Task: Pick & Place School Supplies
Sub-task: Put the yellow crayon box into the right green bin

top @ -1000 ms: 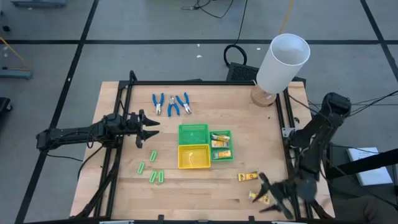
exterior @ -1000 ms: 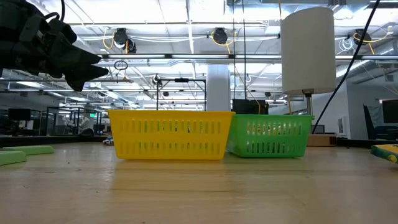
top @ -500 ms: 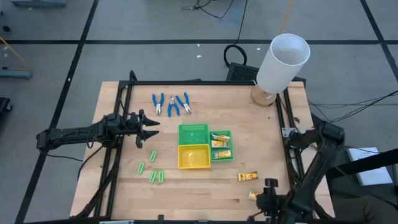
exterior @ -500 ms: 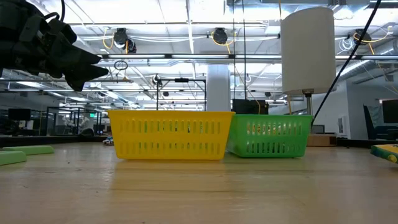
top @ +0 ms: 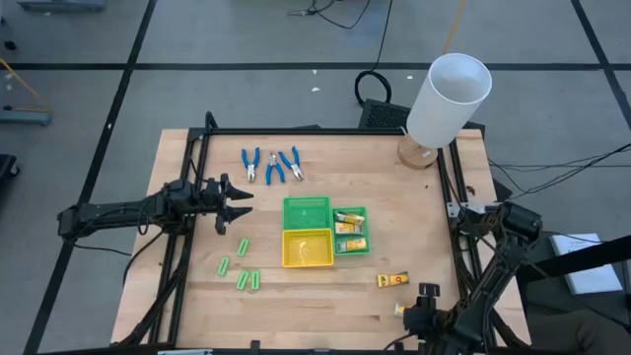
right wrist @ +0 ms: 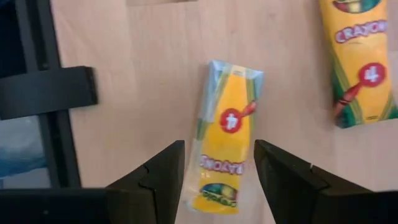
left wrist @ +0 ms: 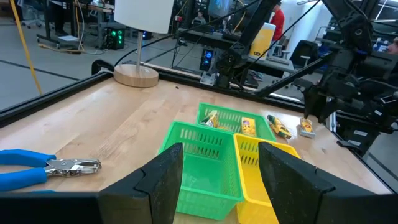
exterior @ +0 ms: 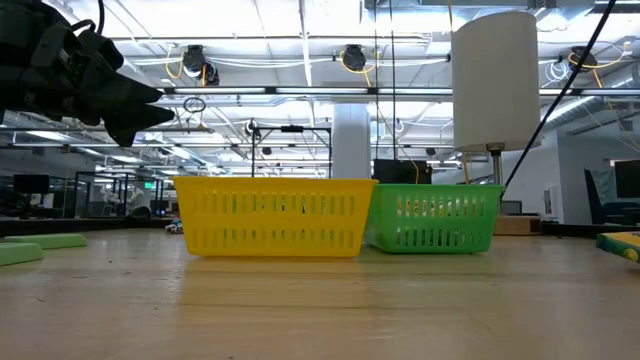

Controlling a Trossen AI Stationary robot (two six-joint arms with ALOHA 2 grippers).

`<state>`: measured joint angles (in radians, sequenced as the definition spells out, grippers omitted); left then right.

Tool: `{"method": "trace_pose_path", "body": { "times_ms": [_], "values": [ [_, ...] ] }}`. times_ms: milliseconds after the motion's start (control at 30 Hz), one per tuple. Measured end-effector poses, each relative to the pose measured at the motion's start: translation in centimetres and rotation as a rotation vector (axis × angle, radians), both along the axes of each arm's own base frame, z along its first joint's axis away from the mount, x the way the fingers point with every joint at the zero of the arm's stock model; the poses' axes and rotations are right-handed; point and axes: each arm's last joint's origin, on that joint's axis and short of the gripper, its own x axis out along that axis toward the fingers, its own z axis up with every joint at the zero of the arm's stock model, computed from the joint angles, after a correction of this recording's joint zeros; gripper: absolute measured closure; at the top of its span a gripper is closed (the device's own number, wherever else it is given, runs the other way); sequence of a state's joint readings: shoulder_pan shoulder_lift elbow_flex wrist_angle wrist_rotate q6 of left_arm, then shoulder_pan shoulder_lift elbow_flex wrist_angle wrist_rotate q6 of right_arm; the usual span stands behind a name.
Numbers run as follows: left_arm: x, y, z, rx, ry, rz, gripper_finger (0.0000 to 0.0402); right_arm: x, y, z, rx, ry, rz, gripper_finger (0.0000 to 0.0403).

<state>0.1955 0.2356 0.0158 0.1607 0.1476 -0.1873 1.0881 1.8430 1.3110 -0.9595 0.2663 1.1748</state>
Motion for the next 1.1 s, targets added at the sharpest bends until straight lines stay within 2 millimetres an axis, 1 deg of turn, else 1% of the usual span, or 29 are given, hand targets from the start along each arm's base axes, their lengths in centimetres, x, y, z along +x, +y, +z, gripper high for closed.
{"method": "trace_pose_path", "body": {
  "times_ms": [100, 333, 500, 900, 1100],
  "values": [
    [0.0, 0.0, 0.0, 0.000, 0.000, 0.000, 0.0188, 0.0, -0.3, -0.7, -0.006, -0.017, 0.000, 0.0218],
    [0.0, 0.0, 0.0, 0.000, 0.000, 0.000, 0.0188, -0.2, -0.5, -3.1, 0.096, 0.019, 0.026, 0.0218],
    [0.0, 0.0, 0.0, 0.000, 0.000, 0.000, 0.0188, -0.5, -1.2, -3.9, 0.090, 0.018, 0.006, 0.0218],
    [0.0, 0.0, 0.0, 0.000, 0.000, 0.000, 0.0188, -0.7, -1.2, -4.2, 0.110, 0.063, 0.007, 0.0218],
    [0.0, 0.0, 0.0, 0.000, 0.000, 0.000, 0.0188, -0.7, -1.3, -4.2, 0.107, 0.065, 0.007, 0.0236]
  ]
}}
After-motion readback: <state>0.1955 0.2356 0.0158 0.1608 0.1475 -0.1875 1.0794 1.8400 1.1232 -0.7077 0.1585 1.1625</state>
